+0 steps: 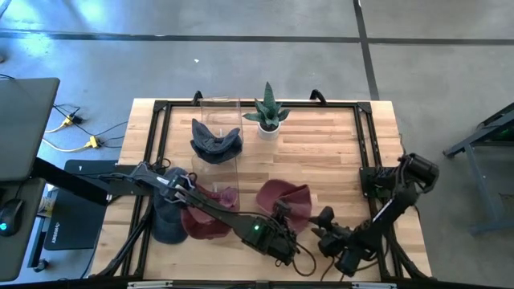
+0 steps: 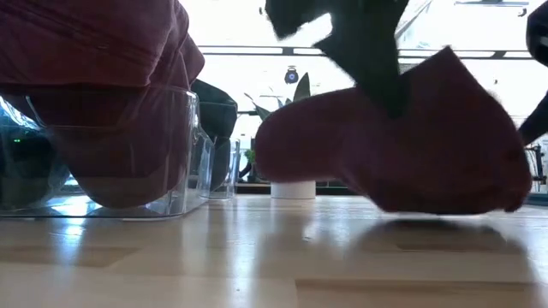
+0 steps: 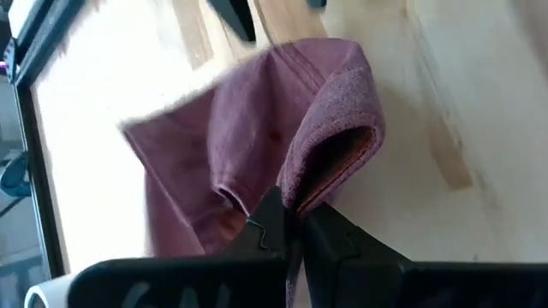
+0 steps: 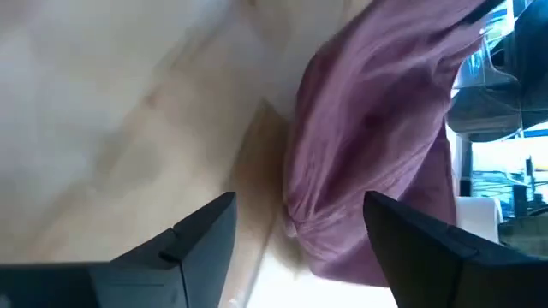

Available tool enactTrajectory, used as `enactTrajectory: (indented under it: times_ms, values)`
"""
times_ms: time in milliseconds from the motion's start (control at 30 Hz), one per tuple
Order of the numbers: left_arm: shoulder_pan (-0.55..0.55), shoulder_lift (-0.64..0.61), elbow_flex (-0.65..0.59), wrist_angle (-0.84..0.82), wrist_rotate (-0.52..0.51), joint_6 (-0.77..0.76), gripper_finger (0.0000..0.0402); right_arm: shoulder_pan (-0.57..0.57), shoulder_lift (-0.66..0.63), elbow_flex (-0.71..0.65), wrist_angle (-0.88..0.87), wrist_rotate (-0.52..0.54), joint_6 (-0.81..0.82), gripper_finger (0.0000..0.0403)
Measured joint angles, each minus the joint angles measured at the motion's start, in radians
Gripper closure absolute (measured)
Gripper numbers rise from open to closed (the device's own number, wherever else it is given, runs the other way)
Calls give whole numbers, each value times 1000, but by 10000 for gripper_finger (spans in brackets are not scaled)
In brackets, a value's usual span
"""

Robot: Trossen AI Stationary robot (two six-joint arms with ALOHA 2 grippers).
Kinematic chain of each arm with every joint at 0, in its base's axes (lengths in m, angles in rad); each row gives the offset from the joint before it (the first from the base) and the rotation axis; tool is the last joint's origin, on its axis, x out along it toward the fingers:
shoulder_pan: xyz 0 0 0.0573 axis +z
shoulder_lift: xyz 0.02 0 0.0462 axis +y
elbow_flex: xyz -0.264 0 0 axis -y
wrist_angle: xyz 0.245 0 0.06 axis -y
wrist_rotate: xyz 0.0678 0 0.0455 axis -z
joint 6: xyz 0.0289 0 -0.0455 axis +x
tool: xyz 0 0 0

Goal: Pick & Place hat
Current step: Put the red cap into the bottom transparent bin

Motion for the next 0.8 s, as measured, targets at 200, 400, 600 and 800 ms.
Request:
enactTrajectory:
  times_ms: [200, 400, 600, 800]
  values:
    - [-1, -8, 3, 1, -8, -18, 401, -42, 0, 0, -13, 117, -11, 150]
    - [-1, -8, 2, 1, -16, -20, 401, -80, 0, 0, -8, 63, -38, 177]
    - [-1, -22, 3, 0, -26, -20, 401, -118, 0, 0, -9, 17, -25, 256]
    - [-8, -44, 4, -12, -28, -21, 401, -120, -13, 3, 7, -142, -66, 377]
